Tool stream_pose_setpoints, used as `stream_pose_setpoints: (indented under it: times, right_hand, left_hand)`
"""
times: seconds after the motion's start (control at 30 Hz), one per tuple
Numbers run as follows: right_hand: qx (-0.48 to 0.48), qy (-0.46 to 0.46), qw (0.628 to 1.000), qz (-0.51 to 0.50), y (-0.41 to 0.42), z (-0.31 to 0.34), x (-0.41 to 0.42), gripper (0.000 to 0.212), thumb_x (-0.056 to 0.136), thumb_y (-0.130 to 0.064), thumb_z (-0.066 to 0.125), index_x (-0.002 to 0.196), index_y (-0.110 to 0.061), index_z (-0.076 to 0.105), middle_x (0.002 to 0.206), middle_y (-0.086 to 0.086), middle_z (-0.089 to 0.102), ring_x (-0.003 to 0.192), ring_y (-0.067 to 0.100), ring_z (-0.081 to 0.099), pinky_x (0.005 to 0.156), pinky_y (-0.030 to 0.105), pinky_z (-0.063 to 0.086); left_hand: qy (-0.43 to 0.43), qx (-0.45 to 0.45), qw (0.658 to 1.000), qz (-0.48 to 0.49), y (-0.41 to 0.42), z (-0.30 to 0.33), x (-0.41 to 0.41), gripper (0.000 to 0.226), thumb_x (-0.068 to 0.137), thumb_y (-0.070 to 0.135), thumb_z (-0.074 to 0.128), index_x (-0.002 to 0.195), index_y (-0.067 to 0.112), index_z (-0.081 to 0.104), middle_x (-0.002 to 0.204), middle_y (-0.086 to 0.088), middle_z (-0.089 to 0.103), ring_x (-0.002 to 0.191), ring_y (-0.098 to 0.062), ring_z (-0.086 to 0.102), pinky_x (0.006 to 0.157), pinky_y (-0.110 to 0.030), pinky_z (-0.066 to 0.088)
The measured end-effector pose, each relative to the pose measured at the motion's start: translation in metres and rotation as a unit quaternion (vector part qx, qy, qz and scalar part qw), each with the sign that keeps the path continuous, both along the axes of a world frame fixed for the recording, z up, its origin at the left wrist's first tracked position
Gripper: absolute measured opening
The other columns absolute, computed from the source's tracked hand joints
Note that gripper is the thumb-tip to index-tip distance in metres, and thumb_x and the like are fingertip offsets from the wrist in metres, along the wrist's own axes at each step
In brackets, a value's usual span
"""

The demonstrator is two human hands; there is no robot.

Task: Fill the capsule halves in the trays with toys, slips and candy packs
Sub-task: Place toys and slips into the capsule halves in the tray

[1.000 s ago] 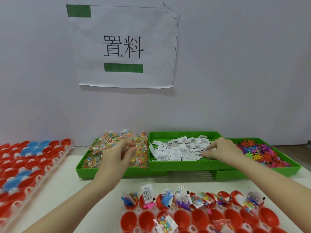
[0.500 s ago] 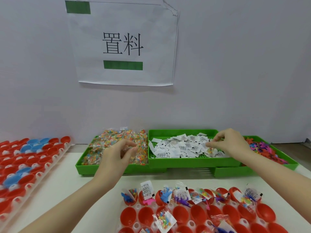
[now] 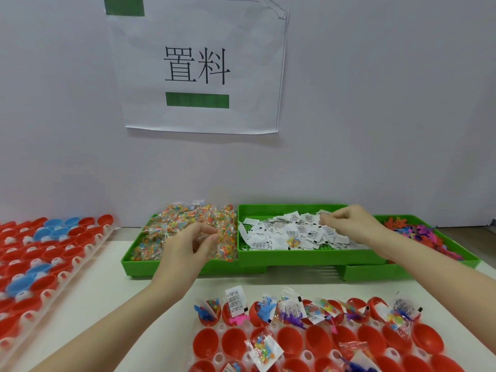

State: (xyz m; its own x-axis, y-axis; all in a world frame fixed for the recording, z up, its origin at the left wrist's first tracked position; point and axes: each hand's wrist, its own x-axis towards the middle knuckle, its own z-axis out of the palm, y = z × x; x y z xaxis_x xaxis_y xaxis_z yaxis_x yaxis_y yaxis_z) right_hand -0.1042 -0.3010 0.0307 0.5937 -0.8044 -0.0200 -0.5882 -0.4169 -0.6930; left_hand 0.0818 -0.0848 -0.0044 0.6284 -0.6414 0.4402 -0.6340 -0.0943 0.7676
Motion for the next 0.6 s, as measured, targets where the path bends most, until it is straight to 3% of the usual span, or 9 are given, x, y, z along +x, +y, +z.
stream_pose_setpoints:
  times: [0.07,0.1,0.17,0.23,0.33,0.47,0.53,0.6]
  right_hand:
    - [-0.157,0.153,0.975,-0.046,-0.002,-0.004,0.000,0.036,0.086,-0.041,0.059,0.108,-0.013,0.065,0.101,0.000,0.064,0.075,0.010,0.062,0.075,0.031,0.047]
    - [-0.180,0.209,0.959,-0.060,-0.003,-0.006,0.000,0.037,0.082,-0.045,0.062,0.100,-0.013,0.066,0.098,0.001,0.066,0.082,0.016,0.062,0.075,0.032,0.047]
    - [-0.158,0.240,0.956,-0.065,-0.002,-0.009,0.000,0.034,0.077,-0.050,0.067,0.069,-0.018,0.059,0.071,-0.002,0.059,0.071,0.018,0.056,0.068,0.029,0.042]
    - [-0.155,0.212,0.962,-0.067,-0.001,-0.011,0.001,0.030,0.075,-0.048,0.070,0.063,-0.023,0.057,0.071,-0.005,0.058,0.075,0.018,0.057,0.067,0.027,0.041]
    - [-0.223,0.151,0.960,-0.083,0.002,-0.011,0.000,0.018,0.078,-0.042,0.069,0.070,-0.026,0.066,0.084,-0.006,0.067,0.077,0.015,0.060,0.060,0.024,0.041]
    - [-0.300,0.114,0.941,-0.103,0.002,-0.009,-0.005,0.024,0.083,-0.046,0.062,0.083,-0.023,0.069,0.071,-0.006,0.064,0.064,0.013,0.053,0.054,0.022,0.034]
    - [-0.303,0.022,0.944,-0.130,0.006,-0.003,-0.009,0.024,0.083,-0.045,0.061,0.079,-0.022,0.068,0.060,-0.006,0.059,0.055,0.011,0.048,0.053,0.022,0.032]
    - [-0.194,-0.126,0.964,-0.129,0.016,0.008,-0.013,0.021,0.082,-0.038,0.064,0.073,-0.019,0.067,0.055,-0.005,0.058,0.053,0.008,0.047,0.056,0.024,0.032]
  left_hand:
    - [0.005,0.000,1.000,-0.002,0.000,0.001,-0.001,0.016,0.087,0.013,0.060,0.081,0.028,0.057,0.071,0.011,0.062,0.055,-0.001,0.057,0.053,-0.005,0.043]
    - [0.007,-0.001,1.000,-0.002,0.001,0.001,-0.001,0.015,0.087,0.013,0.060,0.082,0.027,0.057,0.071,0.011,0.062,0.054,-0.001,0.056,0.052,-0.006,0.043]
    - [0.010,-0.003,1.000,-0.002,0.001,0.002,-0.001,0.013,0.087,0.014,0.060,0.083,0.026,0.058,0.068,0.009,0.062,0.051,0.000,0.055,0.051,-0.007,0.043]
    - [0.013,-0.006,1.000,0.000,0.000,0.003,-0.001,0.011,0.087,0.013,0.060,0.083,0.024,0.059,0.066,0.008,0.062,0.050,0.000,0.055,0.050,-0.007,0.042]
    - [0.026,-0.014,1.000,-0.006,0.001,0.006,-0.004,0.014,0.086,0.012,0.060,0.082,0.025,0.059,0.067,0.009,0.061,0.052,0.009,0.056,0.050,-0.006,0.042]
    - [0.041,-0.030,0.999,0.002,0.002,0.008,-0.008,0.011,0.087,0.011,0.060,0.084,0.022,0.060,0.067,0.006,0.063,0.051,0.008,0.056,0.050,-0.005,0.042]
    - [0.050,-0.033,0.998,0.009,0.002,0.012,-0.011,0.009,0.086,0.013,0.061,0.087,0.021,0.063,0.066,0.004,0.065,0.049,0.004,0.056,0.052,-0.005,0.042]
    - [0.075,-0.043,0.996,-0.001,0.001,0.018,-0.018,0.010,0.086,0.013,0.062,0.088,0.021,0.066,0.066,0.004,0.066,0.047,0.001,0.056,0.052,-0.007,0.044]
